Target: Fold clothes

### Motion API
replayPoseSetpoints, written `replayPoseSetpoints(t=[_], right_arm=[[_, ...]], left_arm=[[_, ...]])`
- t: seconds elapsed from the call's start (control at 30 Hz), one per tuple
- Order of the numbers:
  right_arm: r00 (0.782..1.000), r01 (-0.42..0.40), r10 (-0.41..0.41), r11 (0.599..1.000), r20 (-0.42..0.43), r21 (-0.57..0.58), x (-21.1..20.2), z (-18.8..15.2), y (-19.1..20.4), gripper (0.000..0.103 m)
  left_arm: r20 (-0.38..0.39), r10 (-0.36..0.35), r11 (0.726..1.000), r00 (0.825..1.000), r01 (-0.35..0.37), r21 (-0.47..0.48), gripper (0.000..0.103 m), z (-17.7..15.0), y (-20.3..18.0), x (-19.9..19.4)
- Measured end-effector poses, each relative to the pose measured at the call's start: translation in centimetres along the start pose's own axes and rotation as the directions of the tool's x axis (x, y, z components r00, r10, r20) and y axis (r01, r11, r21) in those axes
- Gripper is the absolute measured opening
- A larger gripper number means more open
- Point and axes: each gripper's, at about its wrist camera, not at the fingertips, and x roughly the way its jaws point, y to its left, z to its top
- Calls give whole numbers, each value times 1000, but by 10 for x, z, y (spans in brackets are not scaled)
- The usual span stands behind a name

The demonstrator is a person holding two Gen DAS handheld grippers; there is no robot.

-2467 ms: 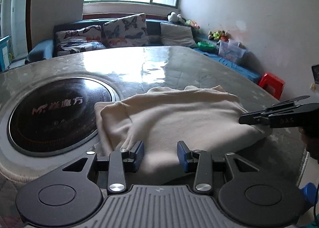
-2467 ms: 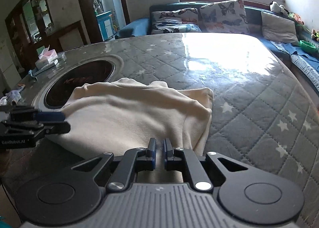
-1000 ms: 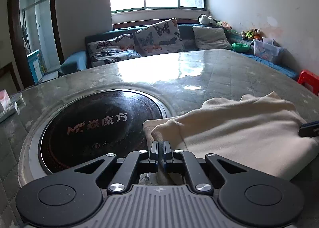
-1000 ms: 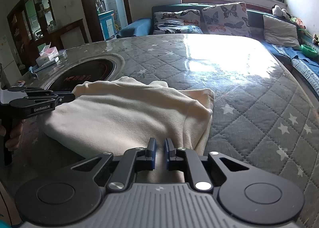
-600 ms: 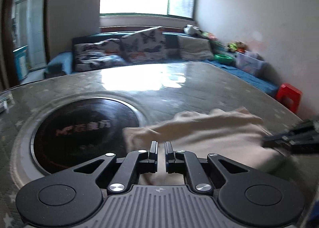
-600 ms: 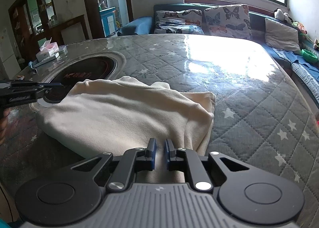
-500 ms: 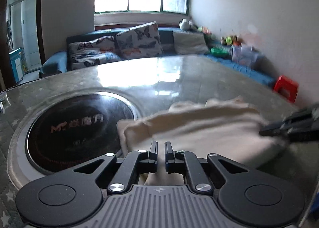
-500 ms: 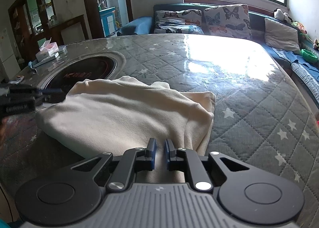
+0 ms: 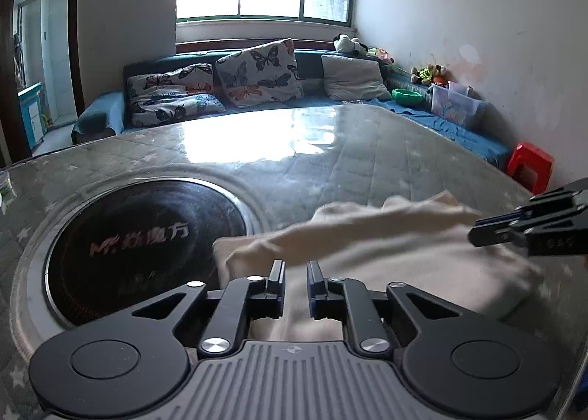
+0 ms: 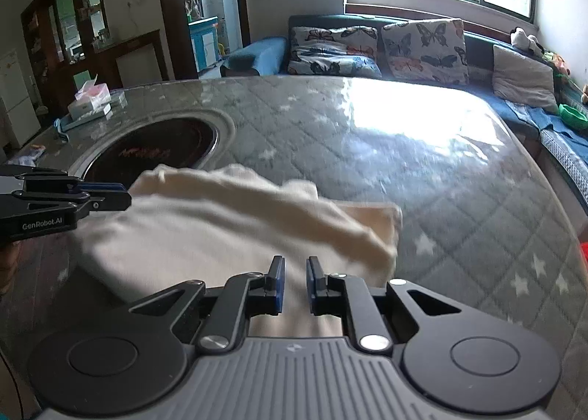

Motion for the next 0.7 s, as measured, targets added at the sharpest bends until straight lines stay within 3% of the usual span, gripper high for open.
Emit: replayPoseSetpoints(t=[0.3, 0.7], right_arm=[[1000, 6, -7, 999, 6, 43, 34, 28, -4, 12], [999, 30, -28, 998, -30, 63, 61, 26, -8, 12]], left_arm=[[-38, -4, 1000, 999, 3, -12, 14, 22, -8, 36], [-94, -7, 999, 996, 3, -41, 14, 25, -5, 68]])
